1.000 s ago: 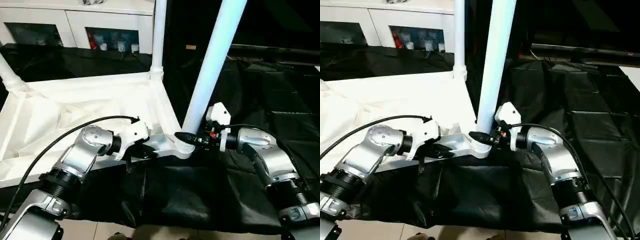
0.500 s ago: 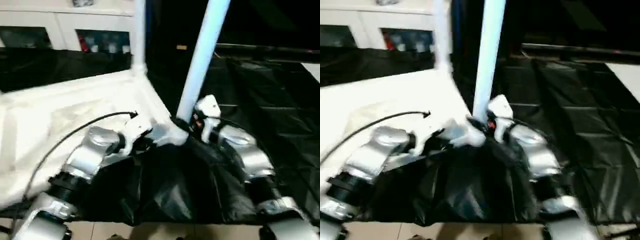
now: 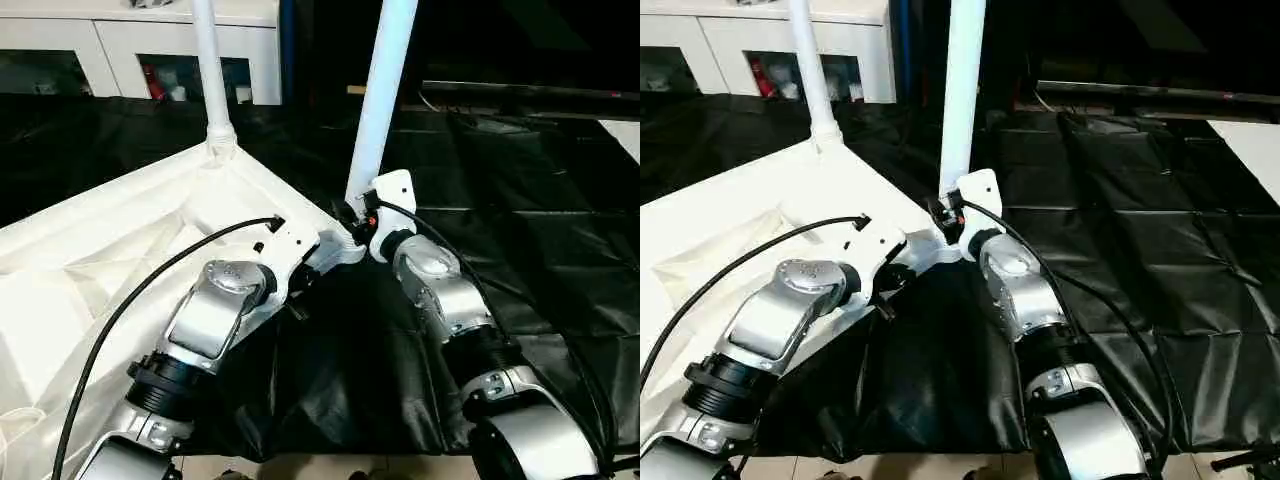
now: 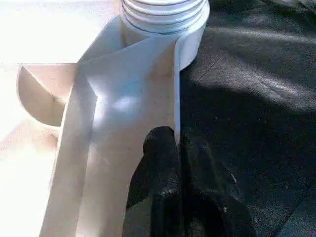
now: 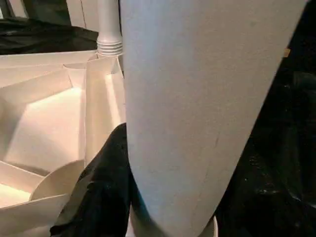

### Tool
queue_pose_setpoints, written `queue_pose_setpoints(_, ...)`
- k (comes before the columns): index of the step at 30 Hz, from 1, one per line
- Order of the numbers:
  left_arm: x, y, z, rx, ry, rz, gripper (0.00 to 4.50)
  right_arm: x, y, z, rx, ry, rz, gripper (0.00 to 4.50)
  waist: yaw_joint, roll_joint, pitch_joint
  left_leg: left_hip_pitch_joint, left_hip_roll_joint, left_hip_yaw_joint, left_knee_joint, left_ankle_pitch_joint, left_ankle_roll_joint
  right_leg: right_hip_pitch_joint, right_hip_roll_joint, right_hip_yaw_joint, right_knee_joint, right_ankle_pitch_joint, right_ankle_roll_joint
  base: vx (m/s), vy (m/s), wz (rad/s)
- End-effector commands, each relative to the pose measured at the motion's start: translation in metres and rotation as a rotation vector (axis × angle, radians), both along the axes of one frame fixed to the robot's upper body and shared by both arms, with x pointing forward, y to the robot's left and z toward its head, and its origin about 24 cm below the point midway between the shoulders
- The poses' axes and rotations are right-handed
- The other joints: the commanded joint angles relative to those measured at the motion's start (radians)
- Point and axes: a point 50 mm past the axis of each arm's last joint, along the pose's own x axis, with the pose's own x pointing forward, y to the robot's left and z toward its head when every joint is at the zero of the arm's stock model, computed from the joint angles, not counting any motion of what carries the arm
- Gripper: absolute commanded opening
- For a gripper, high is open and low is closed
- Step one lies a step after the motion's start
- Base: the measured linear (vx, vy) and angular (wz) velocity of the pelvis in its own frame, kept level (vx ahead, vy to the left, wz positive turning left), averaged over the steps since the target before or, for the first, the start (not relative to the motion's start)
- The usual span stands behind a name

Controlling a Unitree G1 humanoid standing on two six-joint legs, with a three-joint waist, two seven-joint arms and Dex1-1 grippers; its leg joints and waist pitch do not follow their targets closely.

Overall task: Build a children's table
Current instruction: Insert table leg to table base

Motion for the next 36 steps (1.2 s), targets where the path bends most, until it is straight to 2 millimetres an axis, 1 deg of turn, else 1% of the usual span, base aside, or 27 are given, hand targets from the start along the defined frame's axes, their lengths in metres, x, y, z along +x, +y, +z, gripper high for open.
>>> queue_pose_setpoints(1, -0.002, -0.012, 0.019, -0.037, -0.078, -0.057, 0.00, -0.025, -0.008, -0.068, -0.109, 0.290, 0.003, 1.86, 0.007, 0.010, -0.040, 0.002, 0.050, -0.019, -0.080, -0.215, 0.024, 0.041, -0.084, 0.052, -0.089, -0.261, -0.192, 0.000, 0.000, 0.00)
queue_pose_setpoints(3, -0.003, -0.013, 0.019, -0.032, -0.090, -0.099, 0.00, -0.027, -0.007, -0.066, -0.095, 0.286, 0.058, 1.86, 0.005, 0.008, -0.040, 0.001, 0.050, -0.020, -0.081, -0.218, 0.023, 0.040, -0.083, 0.052, -0.089, -0.255, -0.186, 0.000, 0.000, 0.00)
queue_pose_setpoints(4, -0.004, -0.012, 0.018, -0.029, -0.095, -0.125, 0.00, -0.028, -0.008, -0.064, -0.081, 0.281, 0.097, 1.86, 0.007, 0.009, -0.042, 0.001, 0.050, -0.020, -0.080, -0.211, 0.025, 0.041, -0.083, 0.052, -0.087, -0.241, -0.188, 0.000, 0.000, 0.00)
queue_pose_setpoints(6, -0.005, -0.011, 0.018, -0.029, -0.105, -0.165, 0.00, -0.030, -0.010, -0.061, -0.065, 0.273, 0.148, 1.86, 0.009, 0.007, -0.046, -0.001, 0.050, -0.018, -0.075, -0.160, 0.044, 0.047, -0.083, 0.053, -0.080, -0.152, -0.201, 0.000, 0.000, 0.00)
queue_pose_setpoints(7, -0.006, -0.011, 0.018, -0.041, -0.114, -0.206, 0.00, -0.031, -0.013, -0.059, -0.063, 0.271, 0.179, 1.86, 0.011, 0.006, -0.047, -0.001, 0.050, -0.017, -0.074, -0.140, 0.051, 0.048, -0.082, 0.053, -0.078, -0.122, -0.208, 0.000, 0.000, 0.00)
queue_pose_setpoints(9, -0.007, -0.009, 0.019, -0.066, -0.118, -0.279, 0.00, -0.033, -0.022, -0.055, -0.062, 0.270, 0.253, 1.86, 0.017, 0.006, -0.051, -0.001, 0.048, -0.013, -0.068, -0.075, 0.080, 0.053, -0.081, 0.052, -0.067, -0.014, -0.239, 0.000, 0.000, 0.00)
queue_pose_setpoints(11, -0.007, -0.002, 0.020, -0.073, -0.104, -0.318, 0.00, -0.036, -0.032, -0.051, -0.069, 0.264, 0.336, 1.86, 0.024, 0.005, -0.051, 0.001, 0.047, -0.011, -0.065, -0.060, 0.101, 0.054, -0.080, 0.052, -0.065, 0.017, -0.249, 0.000, 0.000, 0.00)
queue_pose_setpoints(12, -0.006, -0.001, 0.020, -0.070, -0.101, -0.322, 0.00, -0.036, -0.035, -0.050, -0.071, 0.262, 0.354, 1.86, 0.026, 0.005, -0.051, 0.001, 0.048, -0.011, -0.066, -0.061, 0.105, 0.055, -0.080, 0.051, -0.065, 0.019, -0.251, 0.000, 0.000, 0.00)
queue_pose_setpoints(13, -0.006, 0.002, 0.022, -0.080, -0.103, -0.358, 0.00, -0.038, -0.041, -0.047, -0.073, 0.258, 0.400, 1.86, 0.028, 0.008, -0.051, 0.003, 0.050, -0.011, -0.065, -0.067, 0.108, 0.053, -0.080, 0.050, -0.065, 0.013, -0.260, 0.000, 0.000, 0.00)
queue_pose_setpoints(14, -0.006, 0.004, 0.023, -0.089, -0.106, -0.384, 0.00, -0.039, -0.044, -0.046, -0.074, 0.257, 0.426, 1.86, 0.030, 0.006, -0.049, 0.004, 0.050, -0.011, -0.067, -0.084, 0.108, 0.053, -0.082, 0.050, -0.069, -0.020, -0.259, 0.000, 0.000, 0.00)
queue_pose_setpoints(15, -0.006, 0.005, 0.024, -0.096, -0.107, -0.406, 0.00, -0.040, -0.047, -0.044, -0.074, 0.257, 0.448, 1.86, 0.034, 0.008, -0.048, 0.008, 0.051, -0.011, -0.068, -0.102, 0.101, 0.051, -0.083, 0.050, -0.072, -0.054, -0.257, 0.000, 0.000, 0.00)
queue_pose_setpoints(16, -0.006, 0.007, 0.026, -0.100, -0.117, -0.440, 0.00, -0.042, -0.051, -0.043, -0.079, 0.255, 0.479, 1.86, 0.035, 0.009, -0.049, 0.008, 0.053, -0.011, -0.068, -0.104, 0.097, 0.052, -0.083, 0.051, -0.071, -0.057, -0.257, 0.000, 0.000, 0.00)
queue_pose_setpoints(17, -0.007, 0.010, 0.027, -0.104, -0.111, -0.495, 0.00, -0.046, -0.057, -0.040, -0.100, 0.250, 0.546, 1.86, 0.038, 0.008, -0.050, 0.010, 0.053, -0.011, -0.068, -0.110, 0.089, 0.052, -0.081, 0.050, -0.070, -0.059, -0.256, 0.000, 0.000, 0.00)
queue_pose_setpoints(18, -0.007, 0.011, 0.027, -0.102, -0.109, -0.504, 0.00, -0.047, -0.058, -0.039, -0.104, 0.249, 0.559, 1.86, 0.040, 0.010, -0.051, 0.013, 0.054, -0.011, -0.068, -0.107, 0.090, 0.050, -0.081, 0.051, -0.069, -0.052, -0.257, 0.000, 0.000, 0.00)
queue_pose_setpoints(19, -0.007, 0.014, 0.027, -0.098, -0.105, -0.525, 0.00, -0.050, -0.060, -0.038, -0.110, 0.249, 0.594, 1.86, 0.041, 0.012, -0.052, 0.013, 0.055, -0.011, -0.067, -0.099, 0.090, 0.050, -0.081, 0.051, -0.066, -0.036, -0.260, 0.000, 0.000, 0.00)
queue_pose_setpoints(20, -0.005, 0.017, 0.028, -0.095, -0.102, -0.546, 0.00, -0.054, -0.063, -0.035, -0.106, 0.257, 0.654, 1.86, 0.044, 0.010, -0.054, 0.011, 0.053, -0.010, -0.065, -0.082, 0.098, 0.053, -0.080, 0.051, -0.062, -0.001, -0.266, 0.000, 0.000, 0.00)
queue_pose_setpoints(21, -0.005, 0.018, 0.028, -0.095, -0.101, -0.548, 0.00, -0.055, -0.063, -0.034, -0.104, 0.259, 0.665, 1.86, 0.045, 0.009, -0.053, 0.010, 0.052, -0.011, -0.065, -0.076, 0.103, 0.054, -0.081, 0.051, -0.062, 0.007, -0.266, 0.000, 0.000, 0.00)
queue_pose_setpoints(22, -0.004, 0.020, 0.028, -0.096, -0.098, -0.556, 0.00, -0.058, -0.064, -0.034, -0.104, 0.267, 0.689, 1.86, 0.047, 0.010, -0.055, 0.012, 0.054, -0.011, -0.065, -0.072, 0.103, 0.054, -0.082, 0.050, -0.060, 0.015, -0.268, 0.000, 0.000, 0.00)
queue_pose_setpoints(23, -0.003, 0.022, 0.028, -0.096, -0.093, -0.566, 0.00, -0.060, -0.065, -0.033, -0.105, 0.277, 0.715, 1.86, 0.048, 0.010, -0.054, 0.013, 0.054, -0.010, -0.064, -0.073, 0.105, 0.052, -0.081, 0.051, -0.061, 0.018, -0.274, 0.000, 0.000, 0.00)
queue_pose_setpoints(26, -0.001, 0.025, 0.028, -0.094, -0.085, -0.580, 0.00, -0.064, -0.067, -0.034, -0.115, 0.297, 0.756, 1.86, 0.053, 0.009, -0.056, 0.010, 0.054, -0.011, -0.064, -0.078, 0.095, 0.055, -0.084, 0.050, -0.060, 0.001, -0.275, 0.000, 0.000, 0.00)
queue_pose_setpoints(27, 0.001, 0.028, 0.027, -0.095, -0.081, -0.588, 0.00, -0.068, -0.067, -0.035, -0.120, 0.310, 0.787, 1.86, 0.053, 0.009, -0.056, 0.012, 0.055, -0.011, -0.065, -0.080, 0.093, 0.054, -0.085, 0.050, -0.059, -0.002, -0.275, 0.000, 0.000, 0.00)
queue_pose_setpoints(28, 0.001, 0.028, 0.027, -0.094, -0.081, -0.590, 0.00, -0.068, -0.067, -0.035, -0.122, 0.312, 0.791, 1.86, 0.054, 0.010, -0.055, 0.012, 0.053, -0.011, -0.064, -0.082, 0.094, 0.053, -0.083, 0.049, -0.061, -0.007, -0.274, 0.000, 0.000, 0.00)
queue_pose_setpoints(33, 0.005, 0.032, 0.026, -0.074, -0.084, -0.586, 0.00, -0.070, -0.067, -0.037, -0.135, 0.316, 0.795, 1.86, 0.062, 0.007, -0.059, 0.011, 0.053, -0.011, -0.061, -0.061, 0.092, 0.057, -0.085, 0.050, -0.055, 0.024, -0.277, 0.000, 0.000, 0.00)
queue_pose_setpoints(36, 0.006, 0.032, 0.025, -0.063, -0.092, -0.568, 0.00, -0.069, -0.065, -0.038, -0.136, 0.304, 0.764, 1.86, 0.065, 0.008, -0.059, 0.011, 0.054, -0.011, -0.062, -0.066, 0.086, 0.057, -0.086, 0.049, -0.055, 0.012, -0.276, 0.000, 0.000, 0.00)
